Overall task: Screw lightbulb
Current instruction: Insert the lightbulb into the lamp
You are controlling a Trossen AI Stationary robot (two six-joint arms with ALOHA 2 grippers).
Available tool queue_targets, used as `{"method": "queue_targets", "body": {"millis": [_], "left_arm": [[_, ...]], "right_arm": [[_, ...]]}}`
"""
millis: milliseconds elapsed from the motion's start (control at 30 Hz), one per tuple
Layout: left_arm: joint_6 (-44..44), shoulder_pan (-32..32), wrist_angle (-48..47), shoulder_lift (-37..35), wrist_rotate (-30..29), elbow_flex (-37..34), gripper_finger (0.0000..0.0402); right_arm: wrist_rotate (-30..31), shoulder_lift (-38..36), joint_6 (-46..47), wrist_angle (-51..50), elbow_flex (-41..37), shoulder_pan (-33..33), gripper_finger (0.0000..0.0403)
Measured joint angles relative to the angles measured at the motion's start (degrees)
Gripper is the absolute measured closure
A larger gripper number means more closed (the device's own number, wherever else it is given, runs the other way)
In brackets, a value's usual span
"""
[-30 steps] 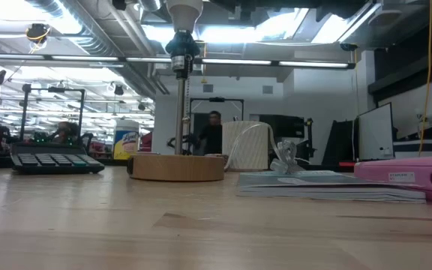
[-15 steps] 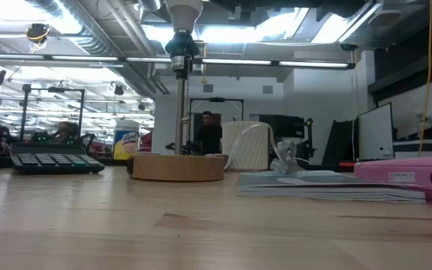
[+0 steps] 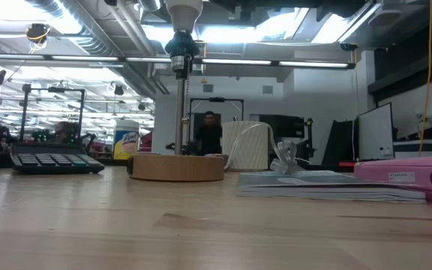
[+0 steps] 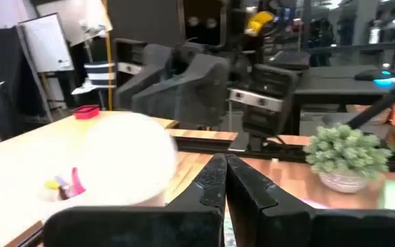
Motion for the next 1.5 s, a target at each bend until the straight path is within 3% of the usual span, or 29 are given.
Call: {"method": "queue_targets", "body": {"millis": [267, 567, 833, 1333, 1500], "left_arm": [[-1.3, 2.3, -1.6, 0.0, -0.8, 0.0, 0.04], [-1.0, 1.0, -2.2, 0.0, -11.7, 0.0, 0.04], [-0.9, 1.1, -2.2, 0.0, -15.5, 0.0, 0.0401], [-0.7, 5.7, -2.1, 0.0, -15.9, 0.0, 0.0401], [4.3, 5.4, 2.5, 0.0, -16.5, 0.0, 0.0401]], "right_arm": [[-1.4, 0.0, 0.4, -0.1, 0.0, 0.0, 0.0341], [-2.0, 0.0, 0.5, -0.2, 0.0, 0.0, 0.0341], [-3.6, 0.0, 0.6, -0.4, -0.1, 0.0, 0.0341], [-5.6, 0.1, 1.0, -0.4, -0.1, 0.1, 0.0341], [-5.6, 0.1, 1.0, -0.4, -0.1, 0.1, 0.0341]]}}
